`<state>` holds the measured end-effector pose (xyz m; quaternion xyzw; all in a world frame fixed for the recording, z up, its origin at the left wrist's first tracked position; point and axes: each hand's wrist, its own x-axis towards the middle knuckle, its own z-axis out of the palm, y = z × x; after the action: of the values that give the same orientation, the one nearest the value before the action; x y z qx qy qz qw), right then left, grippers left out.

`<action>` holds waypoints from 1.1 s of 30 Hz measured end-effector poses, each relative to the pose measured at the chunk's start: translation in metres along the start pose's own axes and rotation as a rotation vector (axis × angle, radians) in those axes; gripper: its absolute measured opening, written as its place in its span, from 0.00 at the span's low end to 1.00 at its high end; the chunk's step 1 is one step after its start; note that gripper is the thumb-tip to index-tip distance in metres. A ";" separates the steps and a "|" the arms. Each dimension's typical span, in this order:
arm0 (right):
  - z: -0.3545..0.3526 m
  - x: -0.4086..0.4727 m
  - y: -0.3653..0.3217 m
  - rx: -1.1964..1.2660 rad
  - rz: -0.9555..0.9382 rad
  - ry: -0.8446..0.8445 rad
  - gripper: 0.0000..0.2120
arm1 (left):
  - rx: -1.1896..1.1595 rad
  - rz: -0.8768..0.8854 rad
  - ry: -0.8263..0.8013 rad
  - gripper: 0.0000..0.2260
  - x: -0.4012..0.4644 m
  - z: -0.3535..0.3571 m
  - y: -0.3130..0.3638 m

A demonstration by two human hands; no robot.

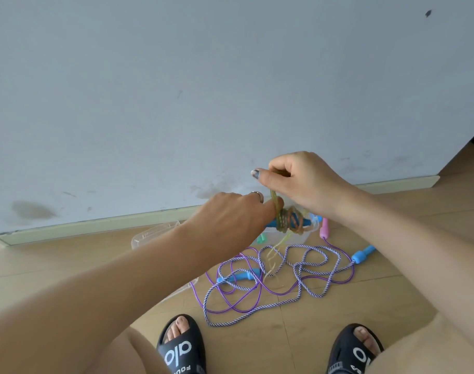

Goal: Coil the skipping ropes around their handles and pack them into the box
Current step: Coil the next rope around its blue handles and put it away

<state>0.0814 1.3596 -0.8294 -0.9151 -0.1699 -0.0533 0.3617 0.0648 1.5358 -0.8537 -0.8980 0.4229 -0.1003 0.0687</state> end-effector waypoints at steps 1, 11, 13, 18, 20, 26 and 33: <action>-0.001 0.001 0.004 0.029 0.036 -0.016 0.26 | -0.064 0.010 0.061 0.10 -0.001 -0.002 -0.001; 0.005 -0.009 0.001 0.421 0.334 -0.351 0.11 | -0.543 -0.053 0.243 0.06 -0.004 -0.017 -0.022; 0.011 -0.009 0.002 0.386 0.423 -0.297 0.15 | -0.579 -0.138 0.267 0.07 -0.001 -0.015 -0.026; 0.029 -0.019 -0.008 0.270 0.493 -0.247 0.24 | -0.536 -0.452 0.259 0.05 0.009 -0.005 -0.053; 0.034 -0.032 -0.022 0.072 0.383 -0.229 0.25 | -0.424 -0.556 0.123 0.05 0.010 0.002 -0.064; 0.041 -0.034 -0.031 -0.409 -0.190 0.087 0.22 | -0.182 -0.348 -0.227 0.02 0.010 0.022 -0.046; 0.009 -0.001 -0.014 -0.400 -0.111 0.186 0.28 | -0.051 -0.157 -0.207 0.04 0.008 0.021 -0.033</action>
<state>0.0758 1.3747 -0.8273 -0.9490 -0.1719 -0.1901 0.1836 0.0997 1.5512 -0.8663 -0.9354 0.3443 -0.0011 0.0810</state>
